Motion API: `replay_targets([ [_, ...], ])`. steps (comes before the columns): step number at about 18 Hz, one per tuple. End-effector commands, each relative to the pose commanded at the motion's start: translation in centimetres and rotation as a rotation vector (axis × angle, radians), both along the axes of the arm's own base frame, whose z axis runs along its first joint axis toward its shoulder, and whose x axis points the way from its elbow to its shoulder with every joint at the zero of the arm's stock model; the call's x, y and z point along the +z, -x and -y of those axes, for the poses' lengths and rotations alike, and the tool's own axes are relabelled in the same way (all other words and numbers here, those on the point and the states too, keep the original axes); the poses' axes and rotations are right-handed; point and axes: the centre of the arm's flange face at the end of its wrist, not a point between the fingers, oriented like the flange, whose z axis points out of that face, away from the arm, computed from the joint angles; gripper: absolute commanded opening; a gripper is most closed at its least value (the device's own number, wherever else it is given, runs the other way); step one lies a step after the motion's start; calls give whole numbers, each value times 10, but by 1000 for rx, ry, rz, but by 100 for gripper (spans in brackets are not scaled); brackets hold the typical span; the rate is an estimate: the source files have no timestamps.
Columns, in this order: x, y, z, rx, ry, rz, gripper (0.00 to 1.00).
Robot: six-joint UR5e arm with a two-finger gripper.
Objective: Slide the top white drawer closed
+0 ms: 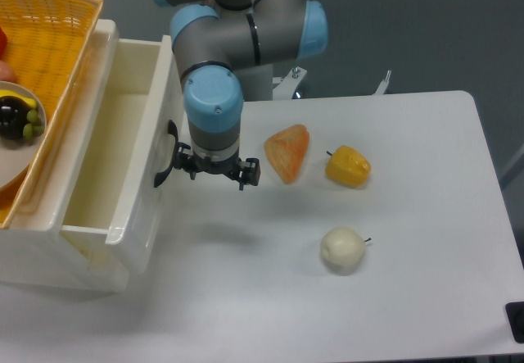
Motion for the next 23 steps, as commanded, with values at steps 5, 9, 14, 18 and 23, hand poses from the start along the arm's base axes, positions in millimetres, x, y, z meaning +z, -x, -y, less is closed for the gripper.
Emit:
replay_targets([
  [5,2,-15,-6,-31,-4,-3,100],
  [9,3,-30,-12,-57,-4,-5,100],
  [14,5,-42,-17,-78,-5,-6,100],
  [18,8,-50,-19,-94,-10,-13,100],
  [23,15,-51,-17,-94,-20,-20,100],
])
